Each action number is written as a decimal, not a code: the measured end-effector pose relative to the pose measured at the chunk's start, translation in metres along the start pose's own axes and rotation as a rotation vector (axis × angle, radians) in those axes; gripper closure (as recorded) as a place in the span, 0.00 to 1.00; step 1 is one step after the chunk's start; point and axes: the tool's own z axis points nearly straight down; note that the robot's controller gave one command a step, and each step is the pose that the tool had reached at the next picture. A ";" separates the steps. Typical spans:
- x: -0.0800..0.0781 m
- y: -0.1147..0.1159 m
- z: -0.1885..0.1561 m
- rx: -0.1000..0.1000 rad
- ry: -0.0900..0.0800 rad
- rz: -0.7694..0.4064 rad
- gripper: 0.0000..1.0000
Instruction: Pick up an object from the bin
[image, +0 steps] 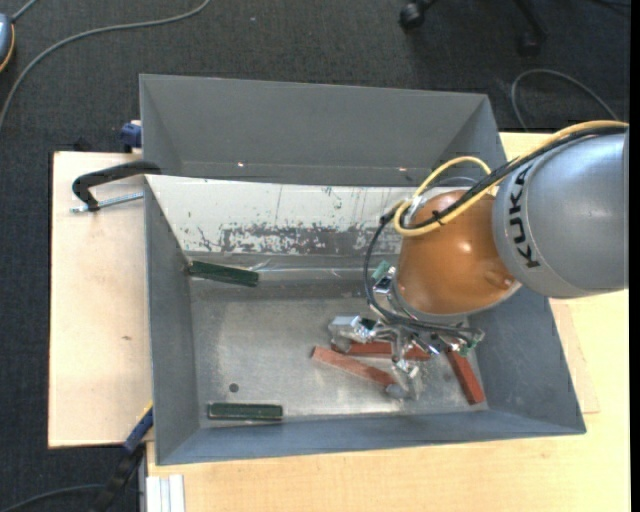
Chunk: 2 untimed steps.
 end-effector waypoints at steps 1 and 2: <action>-0.039 -0.070 -0.003 0.010 -0.009 0.009 0.00; 0.048 -0.030 -0.077 0.007 -0.001 -0.016 0.00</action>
Offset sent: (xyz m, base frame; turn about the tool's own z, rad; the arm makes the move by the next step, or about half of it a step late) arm 0.0724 -0.0224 0.0004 0.0051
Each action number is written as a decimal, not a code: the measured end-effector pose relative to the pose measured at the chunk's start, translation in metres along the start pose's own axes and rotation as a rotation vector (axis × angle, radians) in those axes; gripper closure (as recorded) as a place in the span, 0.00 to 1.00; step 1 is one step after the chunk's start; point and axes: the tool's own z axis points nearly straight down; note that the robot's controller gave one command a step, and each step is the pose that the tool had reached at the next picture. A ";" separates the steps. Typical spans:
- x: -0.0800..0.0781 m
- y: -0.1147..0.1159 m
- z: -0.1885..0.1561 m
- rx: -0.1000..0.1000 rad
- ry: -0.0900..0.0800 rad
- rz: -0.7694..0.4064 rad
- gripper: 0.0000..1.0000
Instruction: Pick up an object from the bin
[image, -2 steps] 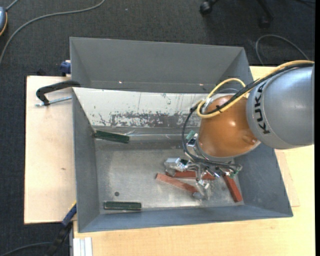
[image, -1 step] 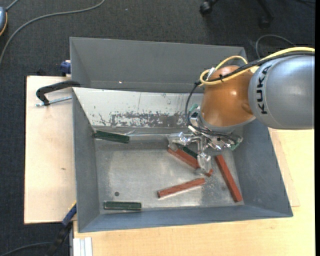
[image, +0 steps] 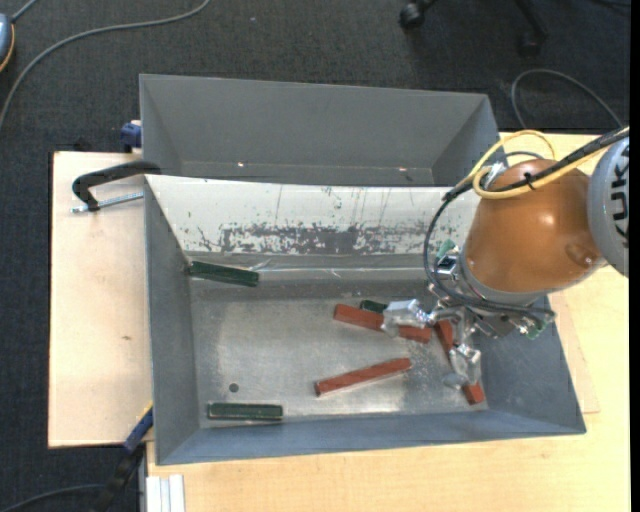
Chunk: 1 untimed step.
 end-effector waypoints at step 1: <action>-0.032 0.037 0.080 -0.011 0.003 -0.034 0.00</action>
Offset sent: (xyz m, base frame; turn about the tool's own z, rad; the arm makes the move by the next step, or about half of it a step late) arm -0.0027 0.0440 -0.0768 -0.0294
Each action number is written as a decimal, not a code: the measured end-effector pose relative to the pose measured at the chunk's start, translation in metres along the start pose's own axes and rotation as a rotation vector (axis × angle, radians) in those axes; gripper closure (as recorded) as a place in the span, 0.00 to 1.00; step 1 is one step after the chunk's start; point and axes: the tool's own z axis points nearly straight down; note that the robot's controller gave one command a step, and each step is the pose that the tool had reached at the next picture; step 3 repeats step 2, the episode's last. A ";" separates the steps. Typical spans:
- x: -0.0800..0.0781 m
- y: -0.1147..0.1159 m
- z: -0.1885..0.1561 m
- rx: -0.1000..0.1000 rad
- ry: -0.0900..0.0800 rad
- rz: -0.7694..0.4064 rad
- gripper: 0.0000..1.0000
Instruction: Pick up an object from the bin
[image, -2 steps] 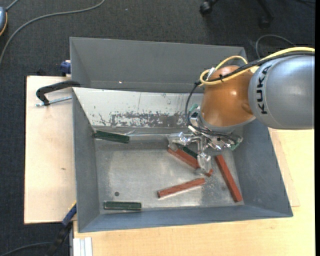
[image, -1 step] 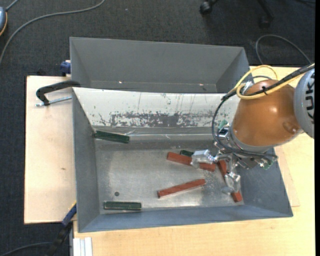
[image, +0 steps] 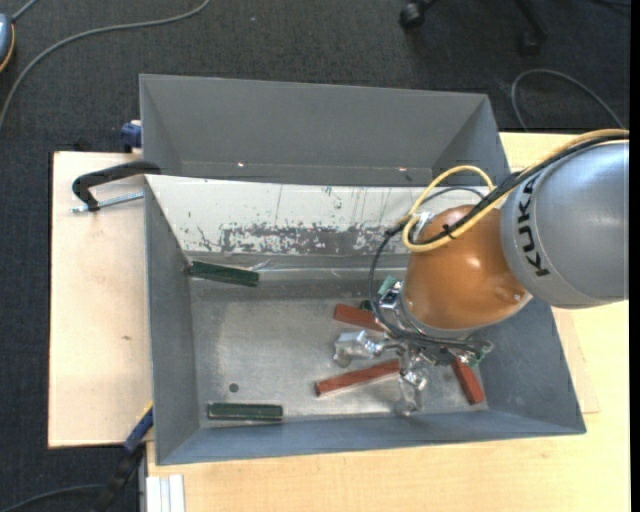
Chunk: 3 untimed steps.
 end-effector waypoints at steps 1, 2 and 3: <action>0.000 -0.005 -0.005 0.010 -0.006 0.006 1.00; 0.001 -0.022 -0.159 0.018 -0.012 0.003 1.00; 0.001 -0.022 -0.159 0.018 -0.012 0.003 1.00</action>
Offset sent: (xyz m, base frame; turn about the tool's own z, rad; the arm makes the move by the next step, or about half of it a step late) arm 0.0000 0.0000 0.0000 0.0000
